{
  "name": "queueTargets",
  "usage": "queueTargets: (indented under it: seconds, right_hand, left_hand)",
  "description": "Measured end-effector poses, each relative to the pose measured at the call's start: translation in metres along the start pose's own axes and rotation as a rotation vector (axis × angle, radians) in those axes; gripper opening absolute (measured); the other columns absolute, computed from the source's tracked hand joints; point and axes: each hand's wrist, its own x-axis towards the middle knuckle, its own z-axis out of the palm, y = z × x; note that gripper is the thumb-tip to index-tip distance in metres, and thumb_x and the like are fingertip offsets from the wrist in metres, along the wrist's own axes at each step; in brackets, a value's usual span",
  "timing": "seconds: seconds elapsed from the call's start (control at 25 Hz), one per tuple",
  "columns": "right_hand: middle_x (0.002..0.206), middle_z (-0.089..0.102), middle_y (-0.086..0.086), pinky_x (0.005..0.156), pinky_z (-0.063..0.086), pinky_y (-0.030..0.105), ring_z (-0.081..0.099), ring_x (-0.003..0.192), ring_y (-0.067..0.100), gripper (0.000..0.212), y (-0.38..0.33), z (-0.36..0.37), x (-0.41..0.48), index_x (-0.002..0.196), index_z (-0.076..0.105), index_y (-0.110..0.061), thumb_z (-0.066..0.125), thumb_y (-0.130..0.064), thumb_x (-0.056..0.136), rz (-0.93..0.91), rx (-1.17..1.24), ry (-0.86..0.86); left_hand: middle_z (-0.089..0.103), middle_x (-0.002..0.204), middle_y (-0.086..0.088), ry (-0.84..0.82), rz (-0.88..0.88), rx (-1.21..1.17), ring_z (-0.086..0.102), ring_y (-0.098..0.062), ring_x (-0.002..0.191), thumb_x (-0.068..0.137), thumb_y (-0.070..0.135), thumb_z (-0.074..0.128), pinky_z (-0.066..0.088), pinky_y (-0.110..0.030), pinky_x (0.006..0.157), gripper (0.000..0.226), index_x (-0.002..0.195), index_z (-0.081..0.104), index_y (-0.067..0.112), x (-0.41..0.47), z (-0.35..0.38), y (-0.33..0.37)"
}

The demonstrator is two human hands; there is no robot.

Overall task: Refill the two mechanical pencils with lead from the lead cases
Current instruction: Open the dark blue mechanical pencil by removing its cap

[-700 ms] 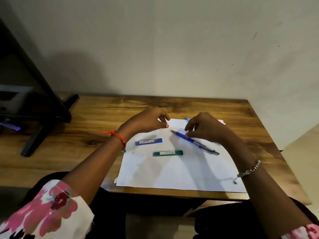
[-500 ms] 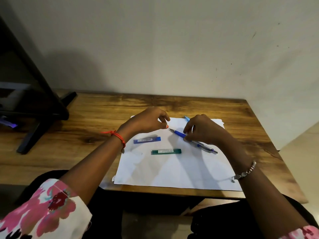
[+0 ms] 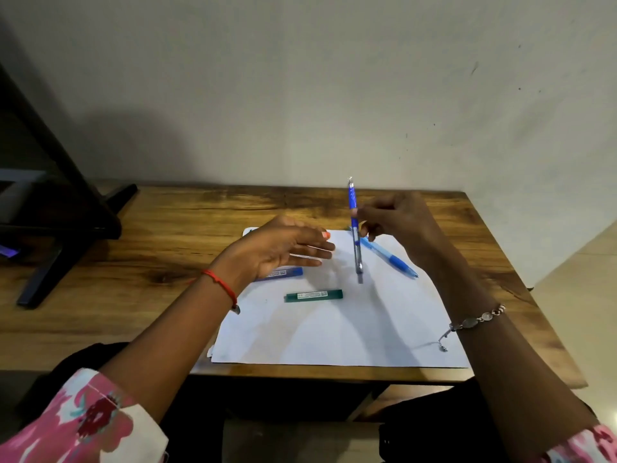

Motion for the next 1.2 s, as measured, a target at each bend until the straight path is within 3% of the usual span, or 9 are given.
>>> queueTargets:
  seconds: [0.12,0.2,0.36,0.6,0.76,0.88,1.0,1.08,1.2]
  right_hand:
    - [0.063,0.069,0.005,0.054,0.053,0.021,0.061,0.049,0.013,0.005,-0.001,0.000,-0.002,0.077,0.070,-0.003,0.068,-0.007,0.079,0.178,0.381,0.015]
    - [0.060,0.069,0.004,0.051,0.051,0.021,0.059,0.047,0.013,0.005,-0.002,0.004,-0.006,0.073,0.069,-0.004,0.069,-0.007,0.077,0.284,0.453,-0.015]
    - [0.064,0.070,0.004,0.045,0.047,0.019,0.057,0.043,0.012,0.006,-0.004,0.016,-0.012,0.072,0.069,-0.003,0.071,-0.007,0.076,0.275,0.399,-0.051]
    - [0.075,0.067,0.009,0.050,0.052,0.021,0.064,0.053,0.014,0.009,-0.001,0.023,-0.020,0.077,0.069,-0.005,0.072,-0.014,0.077,0.244,0.300,-0.075]
    - [0.067,0.072,0.007,0.057,0.057,0.026,0.070,0.061,0.021,0.001,-0.005,0.032,-0.029,0.076,0.070,-0.001,0.069,-0.001,0.077,0.185,0.199,-0.273]
    - [0.060,0.071,0.006,0.059,0.058,0.026,0.068,0.055,0.020,0.007,-0.003,0.034,-0.029,0.074,0.069,0.002,0.066,0.008,0.076,0.125,0.226,-0.202]
    - [0.060,0.070,0.008,0.059,0.057,0.023,0.067,0.055,0.020,0.006,-0.002,0.026,-0.024,0.077,0.069,0.006,0.064,0.008,0.077,0.049,0.304,-0.038]
    - [0.060,0.069,0.007,0.059,0.056,0.020,0.065,0.054,0.017,0.007,-0.002,0.019,-0.019,0.078,0.070,0.004,0.063,0.005,0.080,-0.001,0.354,0.083]
    - [0.057,0.066,0.003,0.058,0.053,0.020,0.059,0.053,0.015,0.009,-0.005,0.009,-0.012,0.077,0.070,-0.002,0.063,0.000,0.082,-0.061,0.449,0.198]
  left_hand:
    - [0.072,0.086,-0.017,-0.098,-0.050,-0.217,0.072,-0.022,0.074,0.086,0.008,0.057,0.059,-0.031,0.074,0.017,0.097,0.064,-0.003,-0.010,0.014,0.004]
    - [0.073,0.082,-0.015,-0.112,-0.034,-0.255,0.072,-0.021,0.073,0.086,0.008,0.057,0.060,-0.029,0.068,0.021,0.100,0.064,-0.006,-0.016,0.018,0.004]
    - [0.074,0.071,-0.008,-0.100,-0.035,-0.272,0.072,-0.017,0.065,0.085,0.003,0.056,0.059,-0.026,0.058,0.012,0.090,0.065,-0.003,-0.024,0.015,-0.004]
    - [0.074,0.076,-0.008,0.035,0.083,-0.485,0.072,-0.016,0.070,0.086,0.005,0.054,0.059,-0.028,0.071,0.011,0.092,0.063,0.002,-0.008,0.002,-0.004]
    - [0.064,0.086,-0.012,0.135,0.057,-0.710,0.070,-0.014,0.059,0.085,0.006,0.057,0.059,-0.025,0.063,0.006,0.085,0.060,0.001,-0.002,0.003,-0.009]
    - [0.062,0.081,-0.014,0.163,0.011,-0.789,0.068,-0.017,0.060,0.085,0.005,0.058,0.057,-0.028,0.071,0.010,0.076,0.059,0.001,-0.005,0.009,-0.011]
    - [0.069,0.069,-0.013,0.142,-0.032,-0.670,0.069,-0.021,0.062,0.085,0.011,0.059,0.056,-0.033,0.077,0.015,0.078,0.061,-0.002,-0.010,0.009,-0.010]
    - [0.072,0.066,-0.011,0.084,-0.057,-0.329,0.070,-0.021,0.059,0.084,0.021,0.062,0.060,-0.029,0.066,0.023,0.081,0.064,-0.001,-0.020,0.007,-0.006]
    - [0.070,0.062,-0.002,0.150,0.228,0.066,0.067,-0.014,0.054,0.082,0.025,0.064,0.055,-0.020,0.053,0.019,0.075,0.068,0.008,-0.034,0.008,0.002]
